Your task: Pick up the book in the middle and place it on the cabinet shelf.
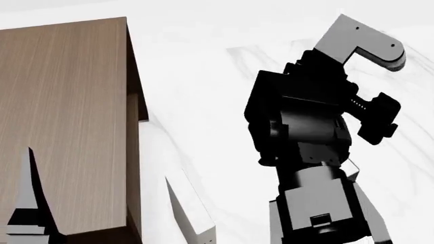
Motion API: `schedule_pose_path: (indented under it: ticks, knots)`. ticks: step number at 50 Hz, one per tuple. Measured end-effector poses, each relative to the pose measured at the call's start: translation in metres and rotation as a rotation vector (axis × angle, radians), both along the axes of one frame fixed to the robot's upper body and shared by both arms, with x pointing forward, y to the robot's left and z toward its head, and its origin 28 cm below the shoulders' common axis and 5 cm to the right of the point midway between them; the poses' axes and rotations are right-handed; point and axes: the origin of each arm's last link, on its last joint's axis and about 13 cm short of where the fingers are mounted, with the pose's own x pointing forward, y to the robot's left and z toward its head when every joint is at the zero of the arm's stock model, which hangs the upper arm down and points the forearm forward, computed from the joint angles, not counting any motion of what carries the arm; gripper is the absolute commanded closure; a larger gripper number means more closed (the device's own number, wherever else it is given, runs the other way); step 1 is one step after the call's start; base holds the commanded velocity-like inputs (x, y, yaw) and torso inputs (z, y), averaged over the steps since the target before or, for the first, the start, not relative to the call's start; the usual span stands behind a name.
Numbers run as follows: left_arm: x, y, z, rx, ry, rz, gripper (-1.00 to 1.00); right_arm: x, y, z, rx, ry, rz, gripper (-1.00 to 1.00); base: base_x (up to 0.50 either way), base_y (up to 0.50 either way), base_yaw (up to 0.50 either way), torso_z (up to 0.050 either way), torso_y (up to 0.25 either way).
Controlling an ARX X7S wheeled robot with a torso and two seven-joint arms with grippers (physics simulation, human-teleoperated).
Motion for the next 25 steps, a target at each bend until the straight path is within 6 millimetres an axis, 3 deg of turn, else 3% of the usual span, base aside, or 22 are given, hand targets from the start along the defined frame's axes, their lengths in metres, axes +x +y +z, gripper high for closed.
schedule_pose_path:
  ticks: [15,25]
  knots:
    - [0.000,0.002,0.000,-0.004,0.000,0.007,-1.00,0.001,-0.010,-0.013,0.173,0.155,-0.170,-1.00,0.00,0.00,0.00,0.000,0.000]
    - [0.000,0.003,0.000,-0.005,0.000,0.009,-1.00,0.000,-0.009,-0.013,0.304,0.216,-0.164,-1.00,0.00,0.00,0.00,0.000,0.000]
